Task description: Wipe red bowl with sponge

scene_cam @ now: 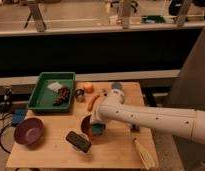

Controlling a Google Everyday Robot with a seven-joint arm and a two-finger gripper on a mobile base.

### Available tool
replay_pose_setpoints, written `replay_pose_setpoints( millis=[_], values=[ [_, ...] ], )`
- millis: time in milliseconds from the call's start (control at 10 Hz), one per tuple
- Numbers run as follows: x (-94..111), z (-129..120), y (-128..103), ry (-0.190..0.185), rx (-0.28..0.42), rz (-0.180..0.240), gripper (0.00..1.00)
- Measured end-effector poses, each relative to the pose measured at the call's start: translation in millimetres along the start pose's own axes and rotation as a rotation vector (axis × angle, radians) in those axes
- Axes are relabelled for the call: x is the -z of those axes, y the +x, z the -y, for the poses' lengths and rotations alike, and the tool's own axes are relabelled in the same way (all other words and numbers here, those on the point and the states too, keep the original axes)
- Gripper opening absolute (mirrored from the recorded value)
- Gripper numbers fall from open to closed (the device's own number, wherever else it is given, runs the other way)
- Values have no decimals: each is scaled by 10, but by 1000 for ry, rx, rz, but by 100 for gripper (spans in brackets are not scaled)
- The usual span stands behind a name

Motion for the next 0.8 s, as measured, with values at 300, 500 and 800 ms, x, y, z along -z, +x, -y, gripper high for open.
replay_pose_setpoints(
  millis=[300, 500, 800],
  values=[
    [-56, 30, 229, -26, 2, -24, 0],
    [-95, 132, 266, -26, 15, -29, 0],
    [-113, 295, 204, 4, 41, -18, 0]
  ],
)
